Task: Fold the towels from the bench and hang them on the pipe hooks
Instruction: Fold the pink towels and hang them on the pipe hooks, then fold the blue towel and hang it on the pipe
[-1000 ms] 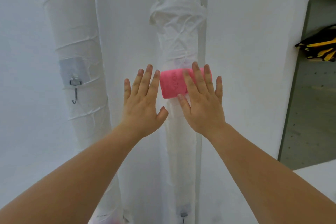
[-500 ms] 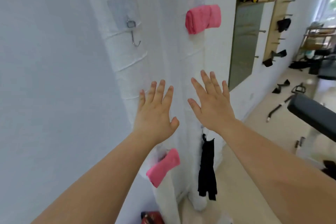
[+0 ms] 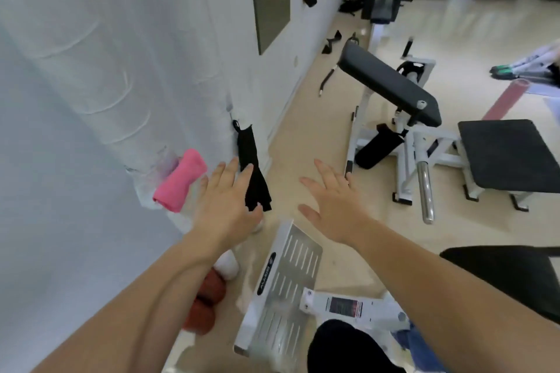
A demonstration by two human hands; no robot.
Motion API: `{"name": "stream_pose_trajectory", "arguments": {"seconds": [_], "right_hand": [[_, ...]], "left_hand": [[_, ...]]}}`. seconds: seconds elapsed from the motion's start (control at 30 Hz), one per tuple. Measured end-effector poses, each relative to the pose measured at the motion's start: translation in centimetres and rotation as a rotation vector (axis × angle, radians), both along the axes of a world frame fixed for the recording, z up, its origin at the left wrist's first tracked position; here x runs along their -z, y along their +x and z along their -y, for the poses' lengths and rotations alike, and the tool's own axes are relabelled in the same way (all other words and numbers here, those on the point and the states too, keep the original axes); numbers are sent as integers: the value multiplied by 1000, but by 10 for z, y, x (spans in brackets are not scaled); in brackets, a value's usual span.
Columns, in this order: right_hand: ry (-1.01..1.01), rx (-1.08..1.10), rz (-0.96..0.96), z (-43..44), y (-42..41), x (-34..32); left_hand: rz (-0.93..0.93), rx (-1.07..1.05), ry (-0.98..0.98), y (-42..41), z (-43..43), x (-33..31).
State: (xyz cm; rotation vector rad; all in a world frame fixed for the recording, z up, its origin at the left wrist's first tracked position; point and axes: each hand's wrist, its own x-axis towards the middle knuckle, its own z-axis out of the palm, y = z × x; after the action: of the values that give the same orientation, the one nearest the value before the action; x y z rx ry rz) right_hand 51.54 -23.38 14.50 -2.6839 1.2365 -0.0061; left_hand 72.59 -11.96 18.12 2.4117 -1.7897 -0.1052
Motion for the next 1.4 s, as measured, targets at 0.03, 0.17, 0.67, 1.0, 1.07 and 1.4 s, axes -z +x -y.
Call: {"name": "stream_pose_trajectory", "arguments": {"seconds": [0.03, 0.17, 0.67, 1.0, 1.07, 1.4], "right_hand": [[22, 22, -23, -6, -15, 14], [147, 127, -128, -33, -91, 70], [366, 379, -251, -78, -452, 163], [364, 342, -202, -70, -559, 205], [318, 342, -149, -69, -562, 214], [117, 320, -143, -78, -573, 239]], "left_hand": [[-26, 21, 0, -13, -1, 11], [-127, 63, 91, -72, 0, 62], [-486, 182, 406, -400, -8, 175], [-507, 313, 583, -529, 35, 209], [-537, 342, 609, -541, 49, 226], [-471, 227, 673, -570, 71, 304]]}}
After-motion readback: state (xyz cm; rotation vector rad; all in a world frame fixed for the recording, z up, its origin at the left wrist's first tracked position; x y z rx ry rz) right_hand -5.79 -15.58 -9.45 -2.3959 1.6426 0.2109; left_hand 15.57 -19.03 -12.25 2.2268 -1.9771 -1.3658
